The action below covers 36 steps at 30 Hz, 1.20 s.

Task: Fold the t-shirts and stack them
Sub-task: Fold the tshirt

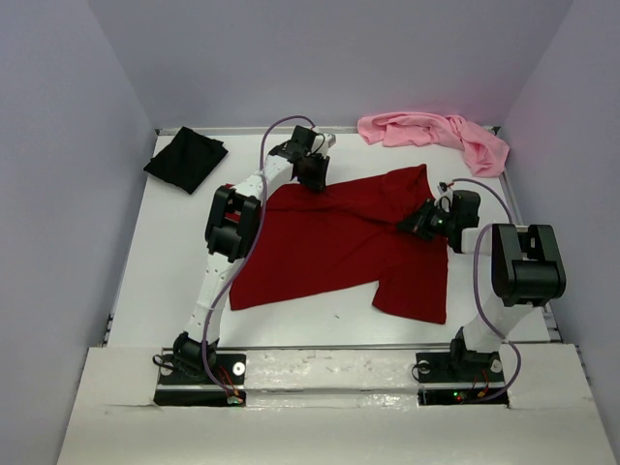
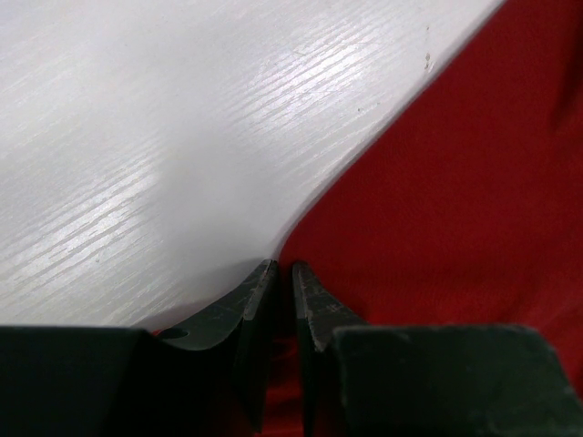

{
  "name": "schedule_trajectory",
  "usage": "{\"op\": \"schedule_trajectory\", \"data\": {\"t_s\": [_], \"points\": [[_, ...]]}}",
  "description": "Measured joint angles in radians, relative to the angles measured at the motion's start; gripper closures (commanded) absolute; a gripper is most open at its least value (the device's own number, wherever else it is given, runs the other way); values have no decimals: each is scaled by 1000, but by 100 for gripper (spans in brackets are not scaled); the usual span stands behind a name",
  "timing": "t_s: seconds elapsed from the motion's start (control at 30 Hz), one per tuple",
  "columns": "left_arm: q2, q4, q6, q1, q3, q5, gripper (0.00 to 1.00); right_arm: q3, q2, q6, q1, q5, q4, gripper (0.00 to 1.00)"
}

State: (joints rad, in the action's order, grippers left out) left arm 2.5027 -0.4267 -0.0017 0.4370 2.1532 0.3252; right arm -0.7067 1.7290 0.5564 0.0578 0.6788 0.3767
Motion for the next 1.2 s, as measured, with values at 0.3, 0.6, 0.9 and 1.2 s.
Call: {"op": "schedule_trajectory", "data": {"t_s": [0.3,0.6,0.9,1.2], "points": [[0,0,0,0,0,0,72,-43,-10,39,0,113,-108,100],[0,0,0,0,0,0,72,-341,-114,-129,0,150,-620,100],[0,0,0,0,0,-1,72,-564,89,-283,-93,-246,-996,48],[0,0,0,0,0,-3,72,-579,127,-313,-147,-499,-1135,23]]}}
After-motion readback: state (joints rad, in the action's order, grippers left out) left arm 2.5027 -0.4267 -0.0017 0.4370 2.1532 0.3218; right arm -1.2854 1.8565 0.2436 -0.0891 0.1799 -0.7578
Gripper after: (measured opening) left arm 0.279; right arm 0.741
